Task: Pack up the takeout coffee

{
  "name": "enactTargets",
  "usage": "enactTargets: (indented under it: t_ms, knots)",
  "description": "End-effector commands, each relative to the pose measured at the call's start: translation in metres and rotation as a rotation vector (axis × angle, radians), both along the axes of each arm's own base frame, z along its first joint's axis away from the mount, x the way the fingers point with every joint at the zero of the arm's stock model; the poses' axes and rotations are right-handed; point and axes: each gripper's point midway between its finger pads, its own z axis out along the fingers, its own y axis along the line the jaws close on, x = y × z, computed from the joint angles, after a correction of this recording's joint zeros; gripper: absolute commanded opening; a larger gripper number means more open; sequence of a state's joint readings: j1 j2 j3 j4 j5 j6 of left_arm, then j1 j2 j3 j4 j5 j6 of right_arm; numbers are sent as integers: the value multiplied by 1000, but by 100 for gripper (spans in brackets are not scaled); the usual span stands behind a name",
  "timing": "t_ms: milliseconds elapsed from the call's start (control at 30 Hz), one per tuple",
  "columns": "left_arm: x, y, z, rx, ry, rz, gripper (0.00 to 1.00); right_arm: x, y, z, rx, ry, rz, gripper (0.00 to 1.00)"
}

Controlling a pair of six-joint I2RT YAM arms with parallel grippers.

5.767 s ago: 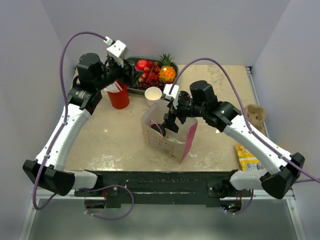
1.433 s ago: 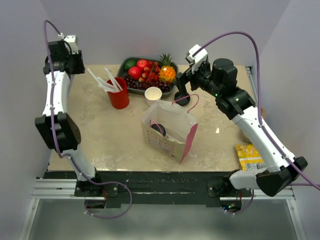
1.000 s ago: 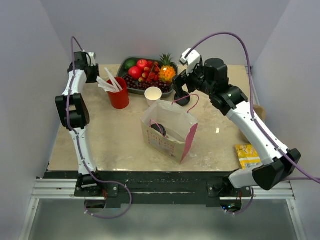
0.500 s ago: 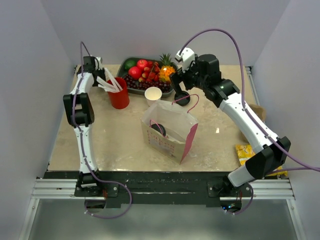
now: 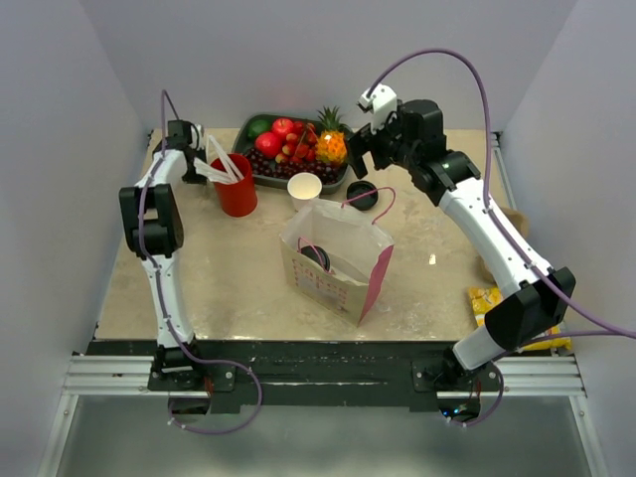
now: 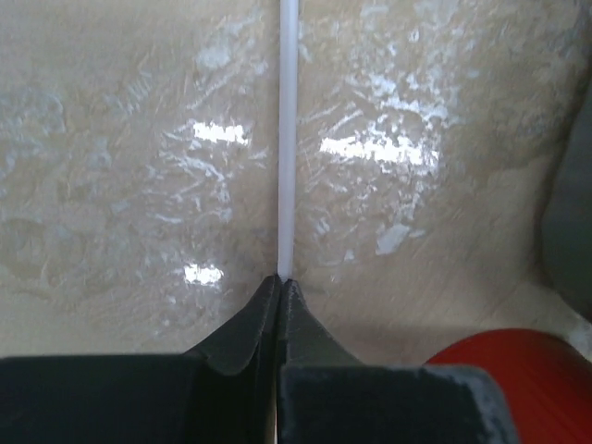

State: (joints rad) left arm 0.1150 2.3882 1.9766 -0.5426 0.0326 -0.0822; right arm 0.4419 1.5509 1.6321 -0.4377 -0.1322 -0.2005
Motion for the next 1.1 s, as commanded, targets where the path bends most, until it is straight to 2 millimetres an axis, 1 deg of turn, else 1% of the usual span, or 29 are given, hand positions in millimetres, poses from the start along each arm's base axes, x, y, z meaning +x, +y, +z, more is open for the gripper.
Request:
enactTargets:
  t_ms: [0,67,100,133,167,200,233,267,333,367,433,467,500,533,567,600,633,667,700,733,767,833,867,900,933,967,1000,1033,1067]
  knots:
    - [-36,-9,1,-18,106,-18,0,-1,7,34,85,-77,24,99]
    - [-37,-8,17,-12,85,-20,0,0,8,37,89,-83,28,99]
    - [-36,-8,40,-5,45,-26,0,0,7,38,89,-85,29,99]
    - [-38,-7,51,-2,27,-26,0,0,7,39,89,-93,29,99]
    - [-42,-8,78,4,-15,-27,0,-1,6,41,90,-98,29,99]
    - [-46,-8,93,1,-39,-25,0,-3,5,47,96,-117,30,99]
    - [-51,-5,108,-1,-65,-13,0,-4,4,48,96,-123,29,99]
    - [-63,-5,138,-1,-119,-10,0,-5,2,46,95,-120,28,99]
    - [-74,-4,170,-33,-196,-13,0,-9,1,49,105,-128,28,99]
    - [-88,-7,199,-37,-258,-21,0,-9,-1,45,104,-121,21,99]
    - [-99,-16,231,-55,-351,-71,0,-13,-5,49,113,-129,11,99]
    - [-116,-24,254,-53,-416,-105,0,-13,-7,46,111,-123,-1,99]
    - [-121,-38,275,-73,-498,-196,0,-14,-9,46,113,-124,-7,99]
    - [-129,-47,289,-81,-548,-248,0,-16,-11,45,113,-124,-13,99]
    - [-147,-58,305,-68,-610,-320,0,-15,-13,45,112,-126,-25,99]
    - [-157,-77,320,-103,-676,-427,0,-16,-14,46,115,-129,-29,99]
    - [-167,-91,329,-117,-709,-501,0,-16,-16,44,117,-124,-35,99]
    - [-183,-104,340,-102,-755,-601,0,-16,-17,45,124,-123,-42,99]
    - [-201,-127,345,-148,-776,-736,0,-16,-19,44,131,-117,-47,99]
    - [-219,-148,352,-145,-804,-841,0,-16,-20,44,132,-117,-48,99]
    - [-227,-159,354,-74,-834,-945,0,-17,-20,45,135,-120,-48,99]
    - [-249,-187,352,-38,-840,-1091,0,-15,-26,45,129,-126,-72,99]
    - [-250,-191,357,75,-882,-1185,0,-14,-29,46,129,-130,-83,99]
    - [-258,-200,346,113,-839,-1254,0,-13,-33,47,130,-131,-100,99]
    - [-259,-202,344,182,-836,-1315,0,-12,-37,51,131,-140,-114,99]
    - [-252,-203,350,322,-870,-1411,0,-10,-43,54,128,-149,-137,99]
    - [-255,-207,343,361,-831,-1464,0,-8,-48,55,130,-151,-155,99]
    - [-248,-210,339,394,-819,-1506,0,-6,-56,59,132,-159,-182,99]
    - [-246,-213,354,481,-872,-1564,0,-4,-60,59,135,-158,-194,99]
